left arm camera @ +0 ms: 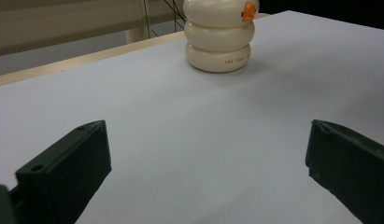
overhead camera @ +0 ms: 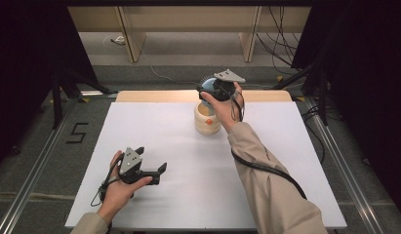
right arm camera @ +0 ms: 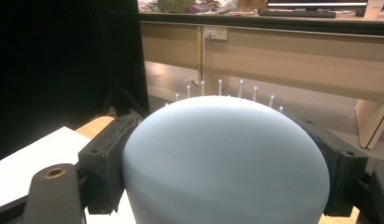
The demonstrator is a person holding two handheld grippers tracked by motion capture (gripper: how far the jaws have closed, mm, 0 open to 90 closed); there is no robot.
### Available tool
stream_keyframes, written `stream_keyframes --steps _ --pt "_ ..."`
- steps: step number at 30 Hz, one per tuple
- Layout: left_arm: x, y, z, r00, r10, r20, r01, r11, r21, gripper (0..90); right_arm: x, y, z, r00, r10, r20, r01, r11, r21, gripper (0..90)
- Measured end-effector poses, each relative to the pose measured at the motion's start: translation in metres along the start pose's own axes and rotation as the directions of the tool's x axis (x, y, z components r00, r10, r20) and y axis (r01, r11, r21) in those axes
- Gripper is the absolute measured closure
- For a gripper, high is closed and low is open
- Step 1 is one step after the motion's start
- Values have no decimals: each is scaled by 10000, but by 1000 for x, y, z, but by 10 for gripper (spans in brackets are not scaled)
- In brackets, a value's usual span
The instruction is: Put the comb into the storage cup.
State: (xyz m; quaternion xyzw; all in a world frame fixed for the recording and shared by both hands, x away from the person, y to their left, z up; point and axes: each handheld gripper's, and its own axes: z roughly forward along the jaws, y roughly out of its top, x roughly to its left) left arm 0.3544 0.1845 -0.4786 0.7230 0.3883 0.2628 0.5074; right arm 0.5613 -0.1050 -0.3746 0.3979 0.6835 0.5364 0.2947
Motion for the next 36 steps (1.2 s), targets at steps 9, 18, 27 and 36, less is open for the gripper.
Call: stream_keyframes --steps 9,18,27,36 --pt "-1 0 0 10000 14 28 -14 10000 11 0 -1 -4 -10 10000 58 -63 -59 9999 -126 210" --pt "-1 0 1 10000 35 24 -35 10000 28 0 -2 -9 -21 9998 71 -197 -78 9994 -326 208" --pt "-1 0 1 10000 32 16 -32 10000 25 0 -2 -12 -29 9998 8 -219 -16 9993 -386 208" --pt "-2 0 1 10000 35 21 -35 10000 47 0 -5 -14 -36 9996 0 -276 -12 9990 -437 208"
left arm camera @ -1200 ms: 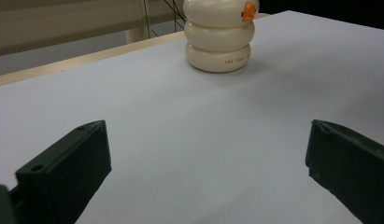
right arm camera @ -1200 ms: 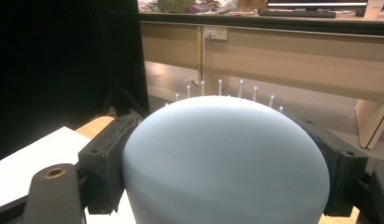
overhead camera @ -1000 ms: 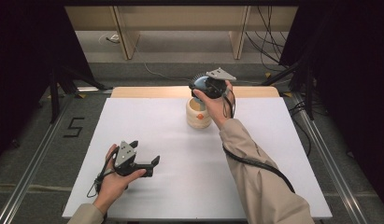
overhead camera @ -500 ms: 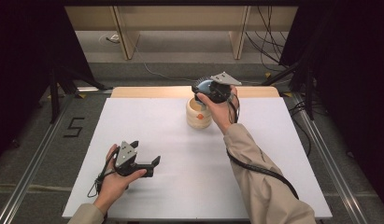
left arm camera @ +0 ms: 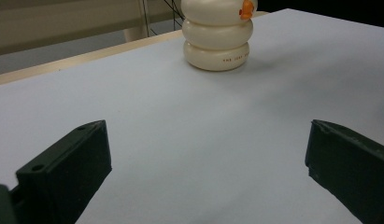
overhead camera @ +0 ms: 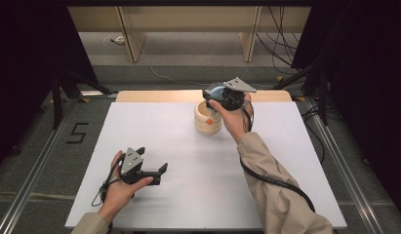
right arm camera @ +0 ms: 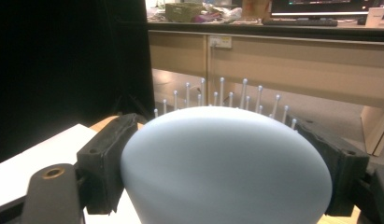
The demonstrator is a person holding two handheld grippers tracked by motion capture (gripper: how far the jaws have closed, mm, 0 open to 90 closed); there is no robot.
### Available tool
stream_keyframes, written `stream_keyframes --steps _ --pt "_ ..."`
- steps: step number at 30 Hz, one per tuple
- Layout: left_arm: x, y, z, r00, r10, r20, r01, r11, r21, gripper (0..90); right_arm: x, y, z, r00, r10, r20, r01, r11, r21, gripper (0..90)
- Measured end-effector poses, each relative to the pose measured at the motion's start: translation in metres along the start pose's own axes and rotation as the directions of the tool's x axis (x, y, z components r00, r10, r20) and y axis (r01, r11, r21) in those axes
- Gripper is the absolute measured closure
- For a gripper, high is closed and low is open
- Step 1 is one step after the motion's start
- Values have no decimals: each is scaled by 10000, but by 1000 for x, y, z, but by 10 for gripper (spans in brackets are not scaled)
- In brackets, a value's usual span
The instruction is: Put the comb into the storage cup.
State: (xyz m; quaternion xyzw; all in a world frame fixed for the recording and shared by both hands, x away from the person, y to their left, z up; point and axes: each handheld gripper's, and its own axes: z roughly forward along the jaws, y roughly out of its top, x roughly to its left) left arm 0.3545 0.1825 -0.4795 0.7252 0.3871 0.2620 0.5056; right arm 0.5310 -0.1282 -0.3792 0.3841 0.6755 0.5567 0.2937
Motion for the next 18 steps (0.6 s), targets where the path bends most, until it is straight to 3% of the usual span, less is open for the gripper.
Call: stream_keyframes --steps 18 --pt "0 0 0 10000 -55 -24 55 10000 -45 1 -4 -2 -9 10000 31 14 -31 10000 -56 207"
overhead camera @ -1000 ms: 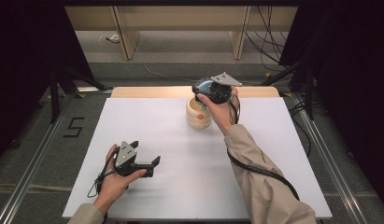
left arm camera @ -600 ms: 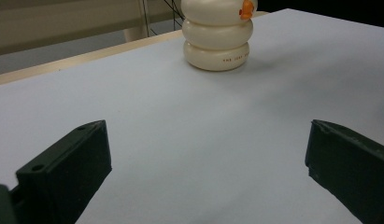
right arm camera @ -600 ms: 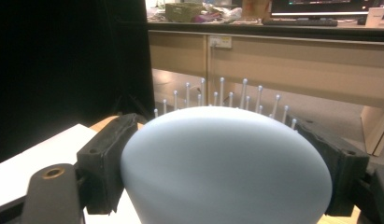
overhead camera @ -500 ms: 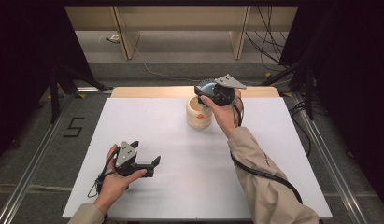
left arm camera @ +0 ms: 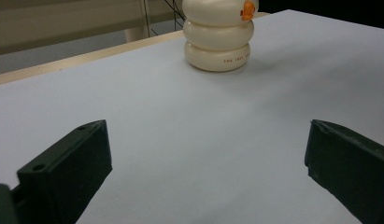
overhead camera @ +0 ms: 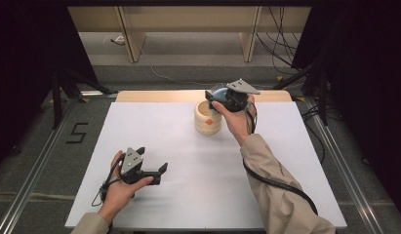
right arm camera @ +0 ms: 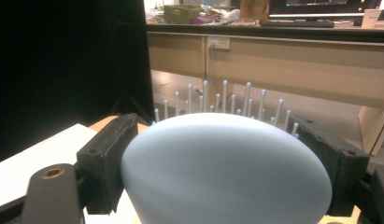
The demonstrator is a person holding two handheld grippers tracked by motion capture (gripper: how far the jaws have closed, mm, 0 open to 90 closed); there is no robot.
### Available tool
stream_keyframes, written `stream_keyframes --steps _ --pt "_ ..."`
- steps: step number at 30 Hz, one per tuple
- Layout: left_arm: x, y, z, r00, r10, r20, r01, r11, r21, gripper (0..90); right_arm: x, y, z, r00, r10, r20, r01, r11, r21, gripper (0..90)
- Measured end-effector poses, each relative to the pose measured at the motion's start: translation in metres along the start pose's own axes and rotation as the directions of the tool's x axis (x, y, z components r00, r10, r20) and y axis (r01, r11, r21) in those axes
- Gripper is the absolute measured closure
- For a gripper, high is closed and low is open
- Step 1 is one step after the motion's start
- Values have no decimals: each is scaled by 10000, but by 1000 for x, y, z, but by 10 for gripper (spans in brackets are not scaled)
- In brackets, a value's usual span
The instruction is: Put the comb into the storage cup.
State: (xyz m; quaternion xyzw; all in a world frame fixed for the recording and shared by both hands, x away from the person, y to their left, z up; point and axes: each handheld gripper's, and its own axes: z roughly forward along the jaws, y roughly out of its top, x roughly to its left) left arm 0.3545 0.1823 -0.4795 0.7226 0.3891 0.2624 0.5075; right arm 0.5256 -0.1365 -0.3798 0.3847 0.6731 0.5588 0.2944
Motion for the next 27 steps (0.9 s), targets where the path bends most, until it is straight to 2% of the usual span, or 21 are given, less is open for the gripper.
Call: stream_keyframes --steps 13,18,27 --pt "1 0 -1 10000 -14 -79 14 10000 -17 10 3 2 -4 10000 -31 -93 31 10000 9 202" --pt "1 0 -1 10000 -16 -96 16 10000 1 10 2 2 -4 10000 68 -56 -68 10000 -2 185" --pt "1 0 0 9999 -6 -132 7 10000 39 8 1 5 -8 9995 164 -254 -164 9999 -22 133"
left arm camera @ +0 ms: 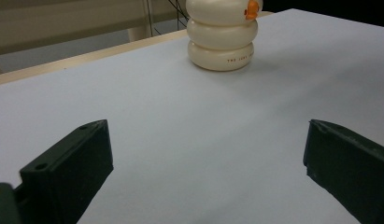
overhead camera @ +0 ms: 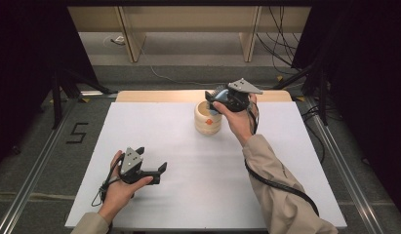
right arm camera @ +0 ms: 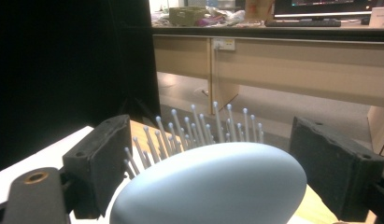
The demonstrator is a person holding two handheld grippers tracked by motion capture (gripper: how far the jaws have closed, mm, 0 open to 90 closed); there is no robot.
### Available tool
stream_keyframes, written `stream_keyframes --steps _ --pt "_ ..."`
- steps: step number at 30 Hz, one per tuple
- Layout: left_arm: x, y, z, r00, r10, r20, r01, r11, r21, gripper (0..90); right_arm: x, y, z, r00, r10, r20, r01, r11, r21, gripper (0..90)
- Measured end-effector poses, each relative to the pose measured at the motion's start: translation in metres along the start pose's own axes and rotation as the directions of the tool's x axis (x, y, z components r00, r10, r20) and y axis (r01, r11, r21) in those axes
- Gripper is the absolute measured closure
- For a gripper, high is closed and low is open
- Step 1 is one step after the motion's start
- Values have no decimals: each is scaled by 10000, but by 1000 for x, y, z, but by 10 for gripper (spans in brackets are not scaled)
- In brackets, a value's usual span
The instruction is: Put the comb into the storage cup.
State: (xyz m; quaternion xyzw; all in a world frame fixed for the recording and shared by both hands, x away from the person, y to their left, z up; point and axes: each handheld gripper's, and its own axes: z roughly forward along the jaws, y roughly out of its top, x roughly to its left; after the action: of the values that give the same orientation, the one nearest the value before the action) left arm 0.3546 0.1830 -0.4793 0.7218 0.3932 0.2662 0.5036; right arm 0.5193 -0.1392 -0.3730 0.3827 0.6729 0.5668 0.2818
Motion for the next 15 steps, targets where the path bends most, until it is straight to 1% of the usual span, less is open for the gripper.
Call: stream_keyframes --steps 5,11,15 --pt "0 0 0 10000 6 -14 -6 10000 8 7 0 2 -3 10000 -79 -30 79 9999 -80 84" --pt "1 0 0 10000 11 -41 -11 10000 21 4 1 4 -8 9995 -162 -254 160 9998 -79 62" --pt "0 0 0 10000 2 -49 -2 10000 20 4 1 4 -13 9994 -165 -290 164 9999 -25 53"
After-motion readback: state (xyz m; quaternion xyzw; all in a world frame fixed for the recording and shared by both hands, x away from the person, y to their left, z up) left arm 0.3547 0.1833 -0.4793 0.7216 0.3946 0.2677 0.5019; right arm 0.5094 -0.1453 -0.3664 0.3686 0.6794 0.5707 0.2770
